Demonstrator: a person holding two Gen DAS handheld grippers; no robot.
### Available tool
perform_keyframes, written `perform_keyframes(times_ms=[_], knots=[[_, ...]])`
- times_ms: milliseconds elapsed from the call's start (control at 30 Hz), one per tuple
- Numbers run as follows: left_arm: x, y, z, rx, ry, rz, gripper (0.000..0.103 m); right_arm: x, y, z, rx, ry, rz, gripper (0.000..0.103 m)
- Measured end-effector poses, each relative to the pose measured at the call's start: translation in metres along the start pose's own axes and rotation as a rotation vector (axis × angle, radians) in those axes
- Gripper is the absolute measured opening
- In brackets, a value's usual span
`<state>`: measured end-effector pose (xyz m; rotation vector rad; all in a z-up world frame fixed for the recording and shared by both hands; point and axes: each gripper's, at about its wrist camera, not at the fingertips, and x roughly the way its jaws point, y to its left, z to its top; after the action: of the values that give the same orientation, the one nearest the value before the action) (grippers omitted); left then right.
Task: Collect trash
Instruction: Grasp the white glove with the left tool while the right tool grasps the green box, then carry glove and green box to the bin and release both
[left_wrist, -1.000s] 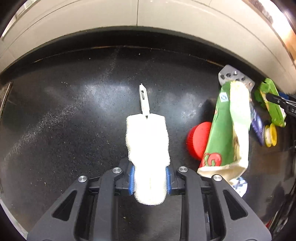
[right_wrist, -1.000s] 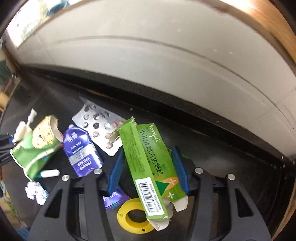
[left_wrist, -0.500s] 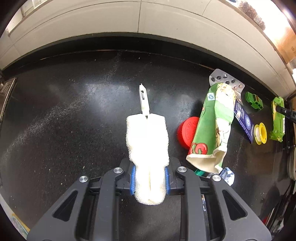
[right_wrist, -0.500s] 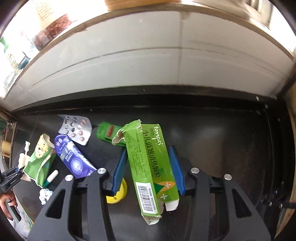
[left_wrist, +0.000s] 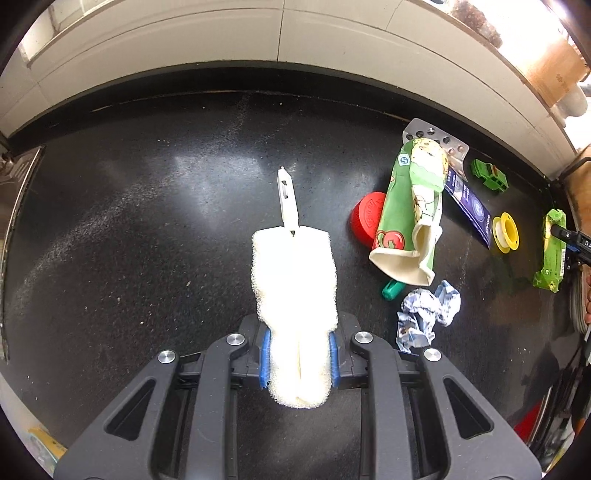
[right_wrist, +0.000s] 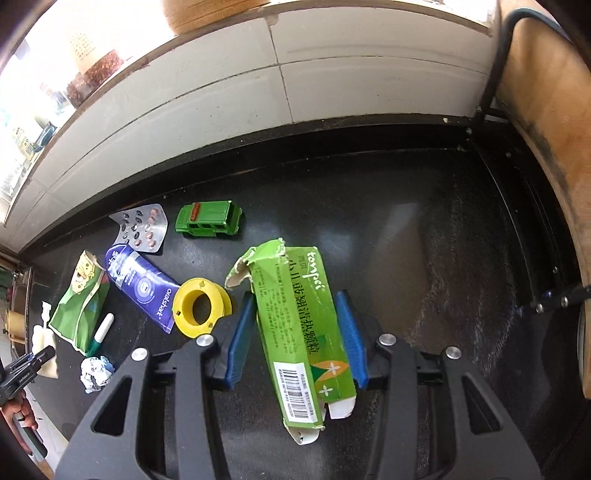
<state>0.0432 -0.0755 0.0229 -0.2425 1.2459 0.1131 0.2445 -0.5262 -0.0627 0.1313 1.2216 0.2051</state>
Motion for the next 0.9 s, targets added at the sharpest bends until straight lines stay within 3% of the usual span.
perform_keyframes(times_ms=[233, 567, 700, 800, 900], knots=[[-0.012, 0.008, -0.011, -0.012, -0.025, 0.013, 0.022, -0.017, 0.021, 0.004, -0.056, -0.034, -0.011, 0.044], [-0.033, 0.043, -0.030, -0.115, -0.054, 0.052, 0.022, -0.032, 0.115, 0.022, -0.213, -0.070, 0.037, 0.044], [-0.051, 0.076, -0.053, -0.197, -0.073, 0.084, 0.022, -0.033, 0.207, 0.025, -0.359, -0.073, 0.119, 0.044], [-0.068, 0.117, -0.093, -0.312, -0.084, 0.125, 0.022, -0.032, 0.285, 0.016, -0.483, -0.058, 0.191, 0.044], [-0.084, 0.155, -0.140, -0.438, -0.091, 0.164, 0.022, -0.033, 0.387, -0.015, -0.660, -0.025, 0.282, 0.044]])
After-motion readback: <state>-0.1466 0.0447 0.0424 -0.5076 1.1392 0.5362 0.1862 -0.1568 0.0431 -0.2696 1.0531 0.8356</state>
